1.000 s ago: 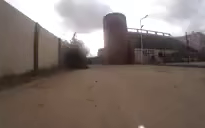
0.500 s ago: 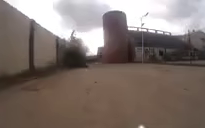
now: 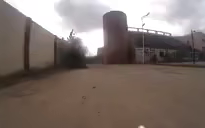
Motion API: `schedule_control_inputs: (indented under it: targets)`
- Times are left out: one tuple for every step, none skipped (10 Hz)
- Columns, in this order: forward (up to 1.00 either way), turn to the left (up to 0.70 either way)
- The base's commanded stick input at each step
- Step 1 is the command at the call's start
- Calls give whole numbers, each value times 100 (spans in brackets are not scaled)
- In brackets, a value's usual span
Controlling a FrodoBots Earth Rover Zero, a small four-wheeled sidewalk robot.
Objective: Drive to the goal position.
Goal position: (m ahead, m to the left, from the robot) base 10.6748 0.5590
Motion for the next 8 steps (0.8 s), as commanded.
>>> schedule_control_inputs:
  targets:
    - [70, 0]
    - [70, 0]
    - [70, 0]
    - [70, 0]
    - [70, 0]
    - [70, 0]
    - [70, 0]
    - [70, 0]
